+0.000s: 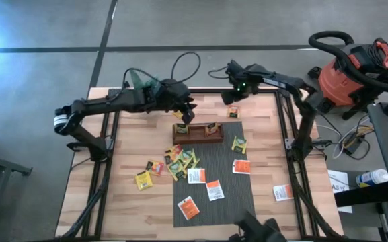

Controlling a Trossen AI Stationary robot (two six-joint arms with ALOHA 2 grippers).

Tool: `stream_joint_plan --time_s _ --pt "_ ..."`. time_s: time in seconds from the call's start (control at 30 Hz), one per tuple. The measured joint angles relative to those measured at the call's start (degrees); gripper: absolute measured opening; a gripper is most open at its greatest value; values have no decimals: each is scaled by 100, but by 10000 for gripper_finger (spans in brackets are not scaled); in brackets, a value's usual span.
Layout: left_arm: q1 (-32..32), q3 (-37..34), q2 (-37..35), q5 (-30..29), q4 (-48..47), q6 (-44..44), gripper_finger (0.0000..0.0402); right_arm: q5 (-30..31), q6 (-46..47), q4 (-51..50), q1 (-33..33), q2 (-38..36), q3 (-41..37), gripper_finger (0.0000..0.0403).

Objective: Pick & Place Tea
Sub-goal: Put the orange tea bag into the right compartment of the wooden organizer

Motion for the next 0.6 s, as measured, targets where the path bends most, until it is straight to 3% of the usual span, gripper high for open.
stream_joint_plan --time_s 0.07,0.2,0.27,0.6 --pt "134 365 302 408 -216 7 135 214 48 23 32 -358 -133 43" --pt "502 1154 1083 1912 -534 -69 135 226 229 84 -9 -970 -671 43" --pt "622 1546 1484 2299 -599 -108 135 152 411 117 -41 -1230 -1052 43" --pt "711 2996 3197 2421 -768 281 135 -252 1464 1265 -46 -2201 -2847 43"
